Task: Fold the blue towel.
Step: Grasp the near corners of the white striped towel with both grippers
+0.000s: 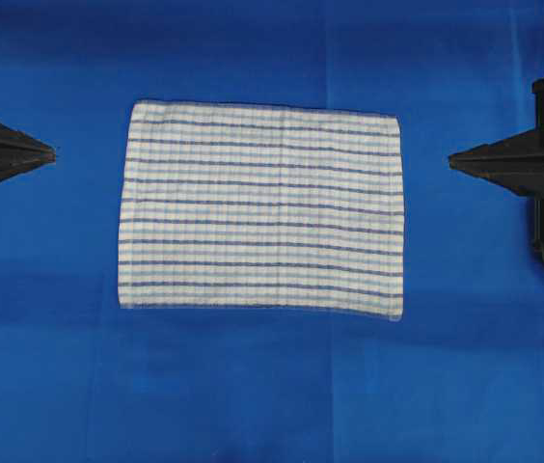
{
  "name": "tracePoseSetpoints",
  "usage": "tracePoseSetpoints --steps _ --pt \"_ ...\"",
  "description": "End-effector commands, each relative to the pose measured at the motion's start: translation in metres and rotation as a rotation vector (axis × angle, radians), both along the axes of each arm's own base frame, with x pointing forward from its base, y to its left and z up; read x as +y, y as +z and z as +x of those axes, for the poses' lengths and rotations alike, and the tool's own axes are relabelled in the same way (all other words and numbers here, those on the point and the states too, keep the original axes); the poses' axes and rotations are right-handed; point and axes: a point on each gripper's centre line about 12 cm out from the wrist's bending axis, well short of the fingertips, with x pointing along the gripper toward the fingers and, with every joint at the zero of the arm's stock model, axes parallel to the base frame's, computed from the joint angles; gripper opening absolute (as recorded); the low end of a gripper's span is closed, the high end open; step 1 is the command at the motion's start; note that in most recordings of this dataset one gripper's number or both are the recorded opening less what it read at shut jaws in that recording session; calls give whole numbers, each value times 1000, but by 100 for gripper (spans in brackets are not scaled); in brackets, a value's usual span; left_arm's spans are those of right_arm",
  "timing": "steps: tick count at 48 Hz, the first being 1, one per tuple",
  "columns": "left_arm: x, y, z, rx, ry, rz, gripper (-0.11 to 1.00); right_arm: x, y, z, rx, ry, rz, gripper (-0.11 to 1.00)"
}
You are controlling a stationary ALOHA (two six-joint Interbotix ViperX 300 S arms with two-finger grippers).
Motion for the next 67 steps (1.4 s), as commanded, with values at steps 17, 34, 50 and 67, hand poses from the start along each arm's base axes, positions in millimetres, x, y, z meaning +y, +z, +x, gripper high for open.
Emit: tracePoseSetpoints --steps 17,34,50,67 --pt "22 -16 23 98 105 -34 0 -20 -17 19 190 -95 77 0" --pt "76 -81 52 367 304 -87 14 -72 -76 37 420 -318 206 11" --pt "118 -146 60 540 432 -139 78 -110 -150 46 628 -455 285 77" --pt "140 -199 64 625 493 -173 74 -122 -200 46 712 -513 322 71"
